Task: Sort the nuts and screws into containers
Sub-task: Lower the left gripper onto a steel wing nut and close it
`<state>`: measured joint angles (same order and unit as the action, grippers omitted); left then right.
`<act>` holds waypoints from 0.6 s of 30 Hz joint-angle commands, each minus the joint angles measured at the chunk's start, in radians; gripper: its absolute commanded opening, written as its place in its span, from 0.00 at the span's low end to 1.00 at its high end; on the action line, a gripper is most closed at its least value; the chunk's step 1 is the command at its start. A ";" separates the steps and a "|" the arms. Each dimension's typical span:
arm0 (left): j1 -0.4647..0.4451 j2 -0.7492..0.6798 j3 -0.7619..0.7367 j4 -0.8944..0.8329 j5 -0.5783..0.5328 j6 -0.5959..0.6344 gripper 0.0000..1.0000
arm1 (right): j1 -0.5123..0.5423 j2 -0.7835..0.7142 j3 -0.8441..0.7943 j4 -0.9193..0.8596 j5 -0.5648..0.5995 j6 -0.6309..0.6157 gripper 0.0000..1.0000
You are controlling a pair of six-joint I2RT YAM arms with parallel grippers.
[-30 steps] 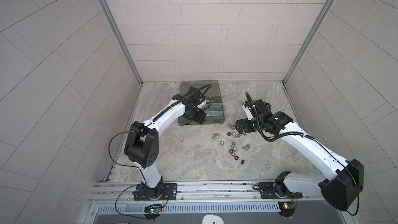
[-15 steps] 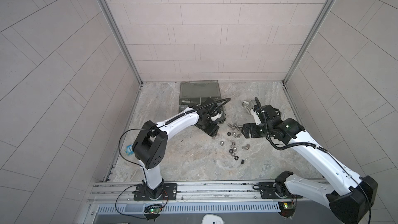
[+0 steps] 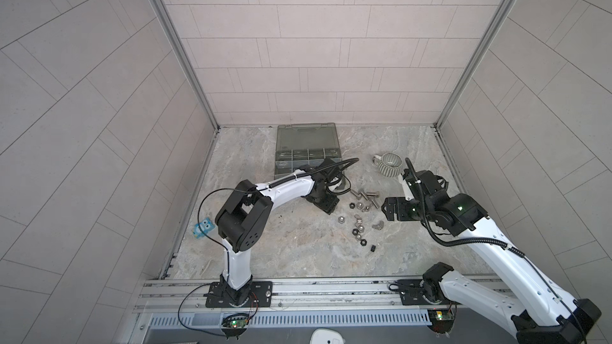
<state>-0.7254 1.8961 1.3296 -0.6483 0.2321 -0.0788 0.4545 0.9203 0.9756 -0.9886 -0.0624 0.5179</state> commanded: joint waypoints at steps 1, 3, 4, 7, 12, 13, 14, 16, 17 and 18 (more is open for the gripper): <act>-0.008 0.026 0.015 0.025 -0.008 -0.016 0.62 | -0.007 -0.019 -0.004 -0.041 0.024 0.016 0.99; -0.011 0.036 0.016 0.027 -0.008 -0.017 0.60 | -0.009 -0.029 -0.008 -0.045 0.026 0.017 0.99; -0.012 0.040 0.016 0.028 -0.014 -0.017 0.60 | -0.011 -0.035 -0.012 -0.045 0.027 0.020 0.99; -0.014 0.050 0.013 0.030 -0.028 -0.012 0.58 | -0.015 -0.047 -0.021 -0.045 0.028 0.026 0.99; -0.016 0.062 0.011 0.040 -0.035 -0.008 0.57 | -0.022 -0.054 -0.029 -0.045 0.029 0.029 0.99; -0.017 0.067 0.013 0.041 -0.034 -0.008 0.57 | -0.023 -0.054 -0.029 -0.045 0.029 0.030 0.99; -0.017 0.071 0.015 0.041 -0.035 -0.008 0.56 | -0.024 -0.054 -0.030 -0.046 0.029 0.030 0.99; -0.017 0.080 0.020 0.042 -0.037 -0.010 0.56 | -0.026 -0.053 -0.031 -0.046 0.029 0.028 0.99; -0.017 0.083 0.023 0.042 -0.037 -0.010 0.55 | -0.027 -0.051 -0.031 -0.046 0.029 0.029 0.99; -0.017 0.089 0.025 0.045 -0.037 -0.010 0.55 | -0.028 -0.051 -0.032 -0.045 0.029 0.027 0.99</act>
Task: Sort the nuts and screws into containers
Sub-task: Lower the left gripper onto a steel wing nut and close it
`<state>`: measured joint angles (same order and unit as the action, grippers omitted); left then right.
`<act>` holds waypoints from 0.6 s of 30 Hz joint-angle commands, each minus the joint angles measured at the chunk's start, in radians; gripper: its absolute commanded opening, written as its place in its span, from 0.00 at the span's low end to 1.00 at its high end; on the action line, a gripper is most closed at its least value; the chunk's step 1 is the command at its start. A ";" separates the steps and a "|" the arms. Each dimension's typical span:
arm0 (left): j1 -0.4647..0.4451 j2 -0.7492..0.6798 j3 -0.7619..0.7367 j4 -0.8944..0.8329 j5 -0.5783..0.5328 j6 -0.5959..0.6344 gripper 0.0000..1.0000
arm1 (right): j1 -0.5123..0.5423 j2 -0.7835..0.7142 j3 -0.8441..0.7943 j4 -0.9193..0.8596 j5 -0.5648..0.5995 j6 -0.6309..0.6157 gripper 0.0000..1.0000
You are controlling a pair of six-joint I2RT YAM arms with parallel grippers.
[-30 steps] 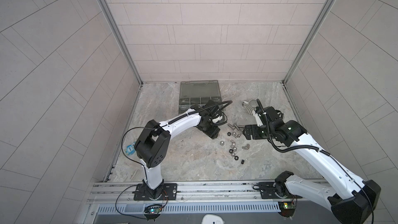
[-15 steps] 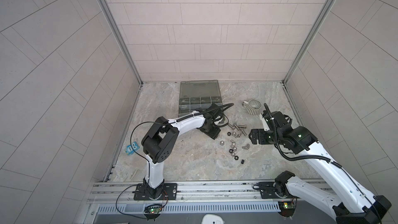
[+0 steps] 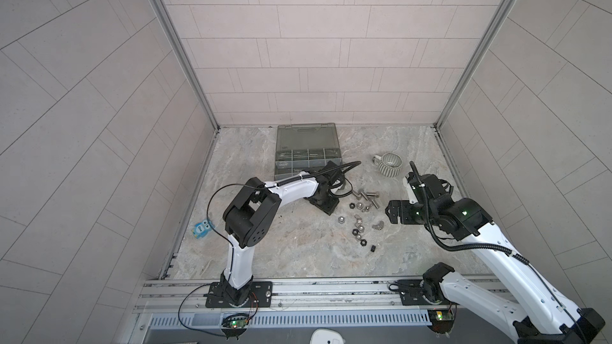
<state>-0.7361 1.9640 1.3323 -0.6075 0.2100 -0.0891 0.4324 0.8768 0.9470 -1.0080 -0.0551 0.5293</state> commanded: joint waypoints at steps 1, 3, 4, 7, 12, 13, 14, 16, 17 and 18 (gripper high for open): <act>-0.006 0.024 0.025 0.005 -0.015 0.000 0.55 | -0.008 -0.006 -0.004 -0.026 0.021 0.015 0.99; -0.007 0.032 0.031 0.006 -0.014 0.001 0.55 | -0.011 -0.001 -0.004 -0.025 0.020 0.013 0.99; -0.008 0.036 0.035 0.006 -0.015 0.001 0.55 | -0.013 0.000 -0.004 -0.025 0.020 0.011 0.99; -0.009 0.043 0.043 0.006 -0.021 0.000 0.54 | -0.018 0.005 -0.004 -0.024 0.017 0.006 0.99; -0.009 0.043 0.047 -0.006 -0.024 0.002 0.49 | -0.029 0.017 -0.002 -0.017 0.011 -0.003 0.99; -0.009 0.041 0.045 -0.011 -0.022 0.003 0.47 | -0.032 0.019 -0.003 -0.015 0.008 -0.006 0.99; -0.009 0.039 0.043 -0.013 -0.022 0.002 0.45 | -0.035 0.021 -0.003 -0.014 0.006 -0.008 0.99; -0.009 0.035 0.035 -0.015 -0.024 0.003 0.40 | -0.039 0.026 -0.001 -0.009 0.001 -0.012 0.99; -0.011 0.033 0.030 -0.017 -0.024 0.005 0.36 | -0.041 0.028 -0.003 -0.006 0.000 -0.013 0.99; -0.011 0.032 0.030 -0.018 -0.023 0.006 0.32 | -0.043 0.030 -0.003 -0.005 -0.003 -0.016 0.99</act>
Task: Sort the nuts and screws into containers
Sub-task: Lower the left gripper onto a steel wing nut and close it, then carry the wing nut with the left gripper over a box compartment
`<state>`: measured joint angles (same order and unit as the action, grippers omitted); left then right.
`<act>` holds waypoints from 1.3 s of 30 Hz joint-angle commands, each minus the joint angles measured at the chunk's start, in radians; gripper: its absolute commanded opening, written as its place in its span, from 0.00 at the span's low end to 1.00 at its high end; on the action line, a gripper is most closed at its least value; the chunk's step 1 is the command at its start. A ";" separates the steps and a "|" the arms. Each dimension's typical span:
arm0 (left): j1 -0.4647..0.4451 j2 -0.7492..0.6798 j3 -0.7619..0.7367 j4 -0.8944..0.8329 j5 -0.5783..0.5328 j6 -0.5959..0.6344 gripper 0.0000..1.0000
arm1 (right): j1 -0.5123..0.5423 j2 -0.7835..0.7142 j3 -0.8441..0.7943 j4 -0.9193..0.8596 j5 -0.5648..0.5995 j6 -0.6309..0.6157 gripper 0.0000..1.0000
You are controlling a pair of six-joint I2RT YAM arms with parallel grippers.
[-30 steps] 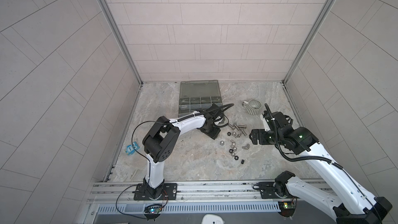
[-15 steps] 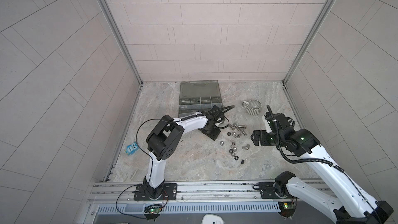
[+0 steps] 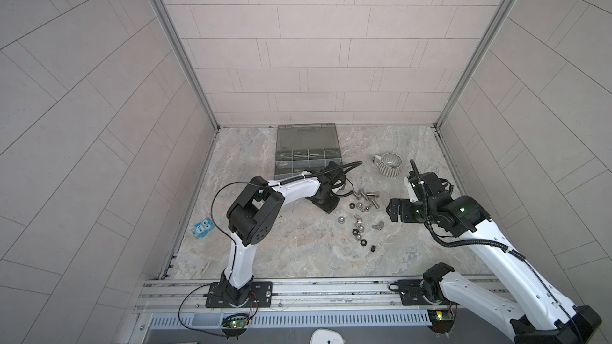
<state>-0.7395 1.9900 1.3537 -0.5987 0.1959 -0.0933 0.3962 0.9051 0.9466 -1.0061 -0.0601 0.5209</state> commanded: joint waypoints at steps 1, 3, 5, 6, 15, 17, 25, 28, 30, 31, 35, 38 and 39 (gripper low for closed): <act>-0.007 0.004 0.009 -0.029 -0.011 0.011 0.28 | -0.009 0.003 -0.002 -0.004 0.000 -0.010 0.99; -0.008 0.003 0.013 -0.034 -0.009 0.012 0.24 | -0.013 0.007 -0.003 0.001 -0.004 -0.013 0.99; -0.009 -0.005 0.016 -0.041 -0.008 0.011 0.24 | -0.013 0.009 -0.005 0.004 -0.010 -0.015 0.99; -0.009 -0.009 0.020 -0.045 -0.009 0.011 0.24 | -0.014 0.010 -0.005 0.009 -0.012 -0.015 0.99; -0.009 -0.072 0.069 -0.130 -0.028 0.023 0.22 | -0.014 0.021 -0.006 0.039 -0.021 -0.015 0.99; -0.008 -0.085 0.079 -0.144 -0.037 0.029 0.22 | -0.014 0.027 -0.005 0.049 -0.025 -0.014 0.99; 0.004 -0.115 0.164 -0.223 -0.092 0.046 0.22 | -0.014 0.073 0.025 0.089 -0.051 -0.044 0.99; 0.031 -0.116 0.196 -0.241 -0.100 0.037 0.22 | -0.013 0.111 0.053 0.106 -0.073 -0.068 0.99; 0.060 -0.120 0.204 -0.242 -0.087 0.023 0.22 | -0.013 0.138 0.076 0.120 -0.084 -0.080 0.99; 0.079 -0.122 0.206 -0.241 -0.084 0.016 0.22 | -0.013 0.152 0.088 0.131 -0.090 -0.086 0.99; 0.159 -0.143 0.200 -0.237 -0.067 0.004 0.22 | -0.009 0.213 0.132 0.175 -0.125 -0.097 0.99; 0.222 -0.157 0.195 -0.242 -0.069 0.007 0.22 | 0.000 0.265 0.171 0.207 -0.143 -0.102 0.99; 0.244 -0.160 0.193 -0.241 -0.070 0.013 0.22 | 0.006 0.286 0.186 0.217 -0.146 -0.104 0.99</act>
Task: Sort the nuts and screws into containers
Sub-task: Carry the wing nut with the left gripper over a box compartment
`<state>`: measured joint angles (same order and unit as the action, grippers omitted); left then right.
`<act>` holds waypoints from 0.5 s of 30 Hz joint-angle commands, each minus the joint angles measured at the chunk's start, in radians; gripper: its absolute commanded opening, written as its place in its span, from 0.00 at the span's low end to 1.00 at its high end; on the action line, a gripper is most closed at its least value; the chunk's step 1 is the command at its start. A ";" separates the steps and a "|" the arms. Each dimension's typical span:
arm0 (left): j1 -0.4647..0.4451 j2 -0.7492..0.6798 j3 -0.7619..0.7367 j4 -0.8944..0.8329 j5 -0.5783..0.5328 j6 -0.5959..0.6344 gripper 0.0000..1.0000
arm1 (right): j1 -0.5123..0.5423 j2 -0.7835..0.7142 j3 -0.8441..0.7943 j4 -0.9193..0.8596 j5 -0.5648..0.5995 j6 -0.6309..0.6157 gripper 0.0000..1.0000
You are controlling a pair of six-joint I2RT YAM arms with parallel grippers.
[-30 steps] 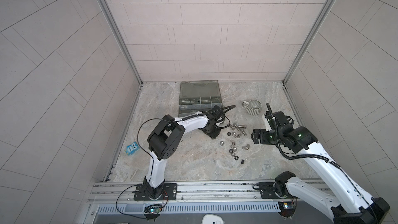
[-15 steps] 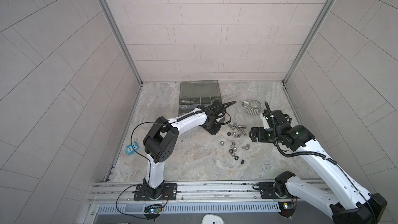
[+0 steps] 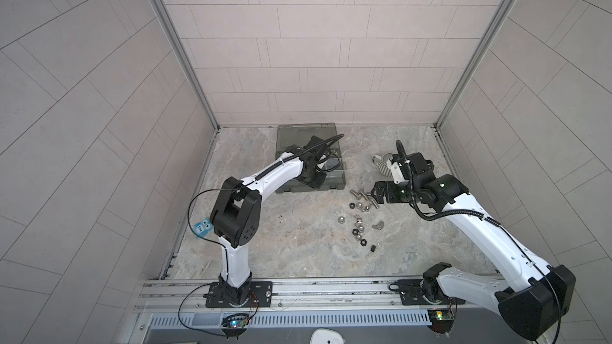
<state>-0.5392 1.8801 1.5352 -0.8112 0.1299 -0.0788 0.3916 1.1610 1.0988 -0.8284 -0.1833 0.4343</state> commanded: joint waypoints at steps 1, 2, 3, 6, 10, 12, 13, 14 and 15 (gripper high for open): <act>0.063 -0.050 0.012 -0.029 -0.007 0.003 0.22 | 0.017 0.048 0.050 0.046 -0.026 -0.019 0.99; 0.081 -0.051 0.013 -0.029 -0.009 0.006 0.22 | 0.022 0.065 0.063 0.052 -0.028 -0.022 0.99; 0.101 -0.050 0.017 -0.028 -0.007 0.007 0.22 | 0.030 0.084 0.082 0.056 -0.028 -0.024 0.99; 0.149 -0.038 0.031 -0.020 -0.003 0.011 0.22 | 0.051 0.136 0.128 0.061 -0.028 -0.035 0.99; 0.199 -0.009 0.057 -0.017 -0.003 0.013 0.22 | 0.065 0.188 0.179 0.062 -0.028 -0.046 0.99; 0.218 0.006 0.063 -0.009 -0.006 0.011 0.22 | 0.069 0.209 0.203 0.060 -0.028 -0.048 0.99; 0.226 0.010 0.065 -0.005 -0.004 0.011 0.22 | 0.068 0.216 0.214 0.060 -0.026 -0.052 0.99; 0.233 0.016 0.068 0.001 -0.006 0.011 0.22 | 0.070 0.224 0.224 0.055 -0.025 -0.054 0.99; 0.239 0.021 0.071 0.005 -0.007 0.011 0.22 | 0.071 0.234 0.236 0.052 -0.024 -0.058 0.99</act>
<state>-0.3153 1.8771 1.5764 -0.8097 0.1291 -0.0772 0.4576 1.3830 1.2984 -0.7666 -0.2111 0.3954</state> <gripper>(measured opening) 0.223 0.992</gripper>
